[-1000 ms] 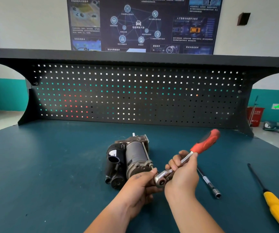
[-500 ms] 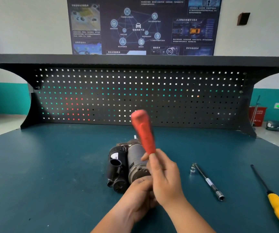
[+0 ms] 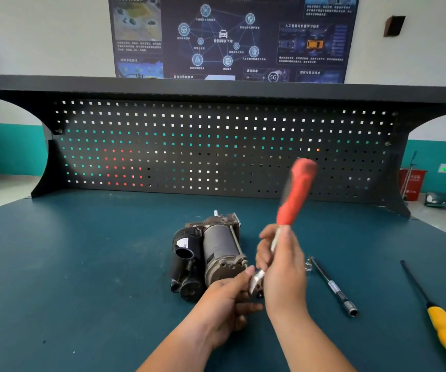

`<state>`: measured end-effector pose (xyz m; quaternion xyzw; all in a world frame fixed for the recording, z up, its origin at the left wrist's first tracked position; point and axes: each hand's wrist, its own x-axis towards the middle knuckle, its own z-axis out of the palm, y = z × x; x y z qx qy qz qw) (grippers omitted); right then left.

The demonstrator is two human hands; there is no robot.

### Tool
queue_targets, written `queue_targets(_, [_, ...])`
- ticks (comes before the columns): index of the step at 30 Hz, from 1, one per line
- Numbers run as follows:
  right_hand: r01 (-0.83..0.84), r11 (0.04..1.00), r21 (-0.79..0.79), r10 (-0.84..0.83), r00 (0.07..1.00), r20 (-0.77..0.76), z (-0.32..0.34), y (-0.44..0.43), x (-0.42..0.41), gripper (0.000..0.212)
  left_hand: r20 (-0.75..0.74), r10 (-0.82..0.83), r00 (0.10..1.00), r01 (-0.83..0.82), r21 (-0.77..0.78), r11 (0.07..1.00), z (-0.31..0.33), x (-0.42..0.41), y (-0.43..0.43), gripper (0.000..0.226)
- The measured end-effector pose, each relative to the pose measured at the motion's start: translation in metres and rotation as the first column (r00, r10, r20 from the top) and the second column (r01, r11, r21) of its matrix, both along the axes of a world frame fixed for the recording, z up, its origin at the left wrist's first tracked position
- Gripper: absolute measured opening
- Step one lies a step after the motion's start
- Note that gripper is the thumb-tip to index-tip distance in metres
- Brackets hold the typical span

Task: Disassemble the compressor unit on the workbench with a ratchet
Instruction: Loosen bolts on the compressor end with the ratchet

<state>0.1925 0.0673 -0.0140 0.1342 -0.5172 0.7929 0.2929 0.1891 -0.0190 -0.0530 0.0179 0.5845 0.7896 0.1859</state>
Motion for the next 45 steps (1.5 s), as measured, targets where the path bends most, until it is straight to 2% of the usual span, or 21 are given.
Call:
queue_targets(2, [0.021,0.946,0.323,0.027,0.989,-0.145,-0.004,-0.003,0.003,0.032,-0.015,-0.015,1.0,0.015,0.001,1.0,-0.002,-0.001,0.0,0.022])
queue_targets(4, [0.166,0.784,0.598,-0.004,0.965,-0.262,-0.008,-0.005,0.006,0.034,-0.046,-0.021,0.999,0.023,0.053,0.998,-0.003,-0.001,0.0,0.01])
queue_targets(6, [0.281,0.667,0.69,-0.057,0.943,-0.329,-0.01,-0.007,0.006,0.041,-0.081,-0.023,0.996,0.035,0.155,0.987,-0.003,-0.002,0.0,0.014])
queue_targets(7, [0.299,0.671,0.679,-0.079,0.939,-0.335,-0.01,-0.009,0.007,0.041,-0.09,-0.02,0.996,0.036,0.173,0.984,-0.002,-0.001,0.0,0.014])
queue_targets(9, [0.234,0.793,0.562,-0.094,0.959,-0.267,-0.009,-0.011,0.008,0.035,-0.08,-0.01,0.997,0.02,0.131,0.991,0.0,0.0,0.0,0.007])
queue_targets(12, [0.045,0.991,0.124,-0.041,0.998,-0.037,-0.003,-0.01,0.01,0.033,-0.052,0.011,0.999,-0.007,0.072,0.997,-0.002,-0.001,0.0,0.016])
queue_targets(14, [0.028,0.982,-0.187,-0.006,0.993,0.119,-0.001,-0.003,0.006,0.034,-0.037,0.032,0.999,-0.029,0.071,0.997,-0.001,-0.001,0.001,0.023])
queue_targets(16, [0.048,0.898,-0.437,0.058,0.972,0.226,0.002,0.005,0.001,0.038,-0.038,0.023,0.999,-0.02,0.077,0.997,-0.001,-0.001,0.001,0.021])
queue_targets(18, [0.069,0.812,-0.579,0.121,0.951,0.284,0.004,0.012,-0.003,0.039,-0.045,0.005,0.999,-0.002,0.067,0.998,-0.001,-0.003,0.002,0.018])
queue_targets(20, [0.073,0.798,-0.598,0.135,0.946,0.295,0.004,0.014,-0.005,0.04,-0.043,-0.017,0.999,0.019,0.039,0.999,-0.001,-0.003,0.0,0.018])
queue_targets(23, [0.048,0.914,-0.403,0.053,0.97,0.236,0.004,0.009,-0.004,0.037,-0.03,-0.034,0.999,0.034,0.004,0.999,0.0,-0.002,-0.002,0.025])
queue_targets(25, [0.026,0.985,-0.17,-0.005,0.992,0.124,0.002,0.003,-0.002,0.034,-0.038,-0.046,0.998,0.045,-0.025,0.999,-0.001,-0.002,-0.002,0.025])
queue_targets(27, [0.014,0.997,0.079,-0.012,1.0,-0.026,-0.002,-0.002,0.002,0.03,-0.043,-0.044,0.998,0.043,-0.019,0.999,-0.001,-0.001,-0.002,0.021])
queue_targets(30, [0.169,0.852,0.496,-0.065,0.973,-0.22,-0.01,-0.008,0.007,0.029,-0.066,-0.047,0.997,0.047,0.009,0.999,-0.003,-0.001,-0.002,0.022])
queue_targets(32, [0.27,0.745,0.61,-0.125,0.955,-0.269,-0.012,-0.012,0.01,0.032,-0.097,-0.053,0.994,0.056,0.026,0.998,-0.003,-0.002,-0.002,0.032])
queue_targets(34, [0.216,0.82,0.53,-0.115,0.969,-0.218,-0.011,-0.014,0.012,0.033,-0.099,-0.037,0.994,0.041,0.034,0.999,-0.001,-0.001,-0.002,0.027])
queue_targets(36, [0.039,0.971,0.237,-0.022,0.997,-0.072,-0.008,-0.013,0.012,0.033,-0.06,0.007,0.998,-0.004,0.047,0.999,-0.003,-0.004,0.0,0.016])
queue_targets(37, [-0.005,0.998,0.063,0.005,1.0,-0.004,-0.005,-0.01,0.01,0.031,-0.045,0.026,0.999,-0.024,0.044,0.999,-0.003,-0.004,0.001,0.014])
queue_targets(41, [0.031,0.891,-0.453,0.078,0.972,0.221,0.001,0.008,-0.001,0.038,-0.045,0.045,0.998,-0.044,0.023,0.999,-0.004,-0.004,0.006,0.023])
queue_targets(43, [0.062,0.827,-0.558,0.116,0.954,0.278,0.002,0.014,-0.005,0.038,-0.065,0.043,0.997,-0.043,0.004,0.999,-0.003,-0.004,0.006,0.024])
queue_targets(45, [0.067,0.83,-0.554,0.115,0.951,0.287,0.001,0.014,-0.008,0.038,-0.079,0.05,0.996,-0.051,-0.014,0.999,-0.006,-0.005,0.005,0.023])
